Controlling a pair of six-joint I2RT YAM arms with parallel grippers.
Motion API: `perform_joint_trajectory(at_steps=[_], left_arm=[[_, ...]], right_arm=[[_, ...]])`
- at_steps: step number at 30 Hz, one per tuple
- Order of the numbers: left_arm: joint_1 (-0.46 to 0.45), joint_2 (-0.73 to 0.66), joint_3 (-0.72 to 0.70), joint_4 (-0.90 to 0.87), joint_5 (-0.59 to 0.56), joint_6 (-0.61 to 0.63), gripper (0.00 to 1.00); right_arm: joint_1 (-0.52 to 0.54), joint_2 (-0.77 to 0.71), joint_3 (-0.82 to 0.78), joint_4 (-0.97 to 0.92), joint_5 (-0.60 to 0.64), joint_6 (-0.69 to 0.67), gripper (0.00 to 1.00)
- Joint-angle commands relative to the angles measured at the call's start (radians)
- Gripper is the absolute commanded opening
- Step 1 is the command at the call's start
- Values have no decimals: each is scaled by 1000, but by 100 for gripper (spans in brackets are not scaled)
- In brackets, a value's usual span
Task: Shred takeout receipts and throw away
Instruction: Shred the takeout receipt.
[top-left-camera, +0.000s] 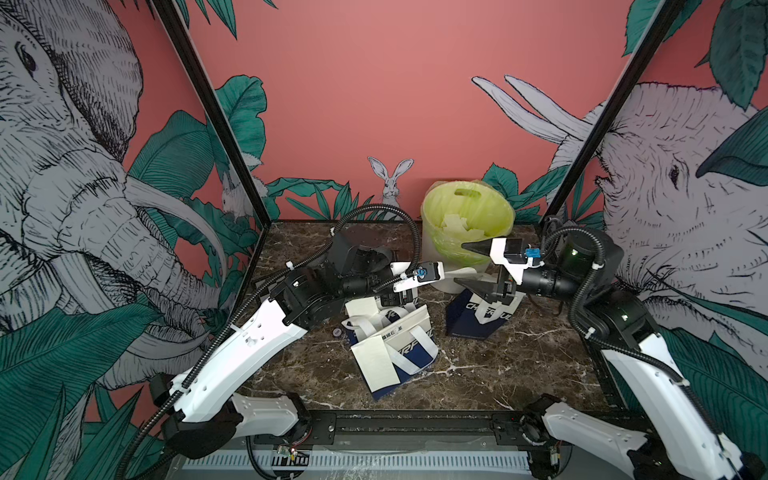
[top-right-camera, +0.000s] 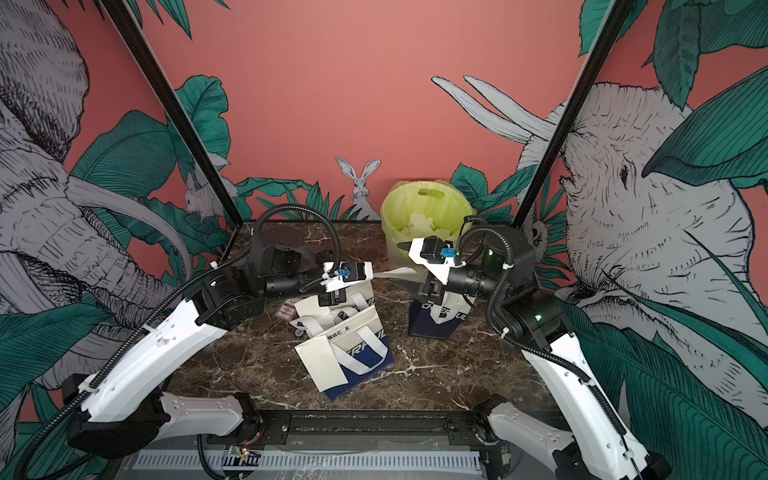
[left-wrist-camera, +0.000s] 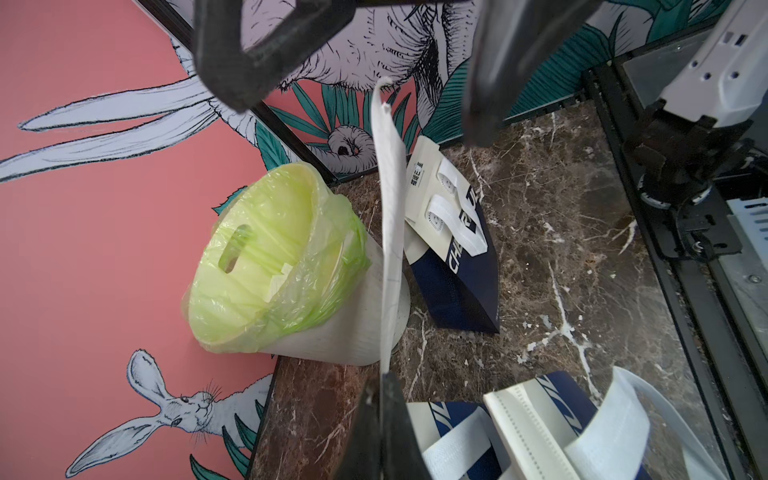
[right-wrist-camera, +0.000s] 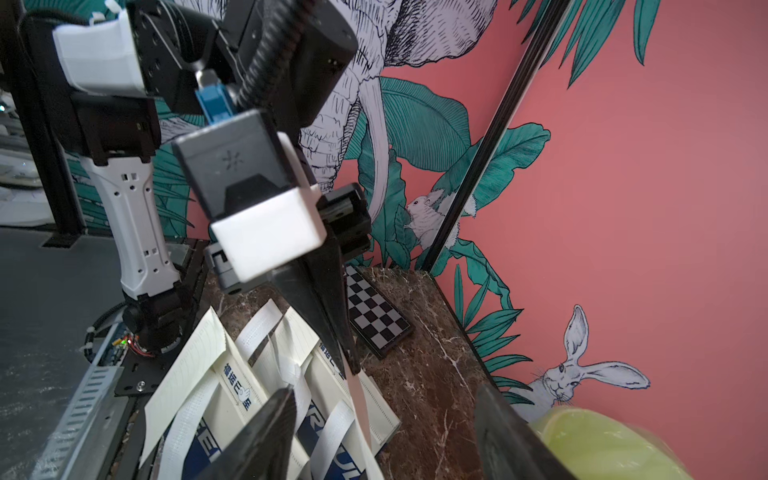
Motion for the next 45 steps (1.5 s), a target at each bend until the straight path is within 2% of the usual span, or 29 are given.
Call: perform_joint_trajectory(at_steps=[1,6,10,13,21,25,29,33,36,38,40,45], left_arm=[[3,-26,15,31,47,23,0],[2,-32,12,43,59,15,0],[2,-38,-4,57,38,12,0],[1,-43,-13,62,34,7,0],[1,-38,-21,69,47,-2,0],[2,-38,-23,74,50,-8,0],[1,-45,-27,87,49,-17,0],[2,-55,-39,106,53,-32,0],[1,-71,-76,166,48,-69,31],[2,-88,-105,230,42,-118,42],[1,-99,-121,278,50,-172,47],[3,-98,-112,289,146,-235,44]], right_arm=[[40,36,47,-63,51,-64,60],[111,81,96,-170,130,-149,53],[123,73,82,-162,140,-154,43],[123,56,56,-128,157,-143,31],[124,36,33,-71,135,-112,26],[124,32,21,-48,129,-101,11],[124,35,13,-48,125,-100,1],[124,30,6,-43,132,-110,0],[124,18,-11,-14,127,-106,0],[124,8,-29,5,120,-107,0],[124,-3,-49,22,119,-108,0],[124,-39,-96,87,80,-97,0]])
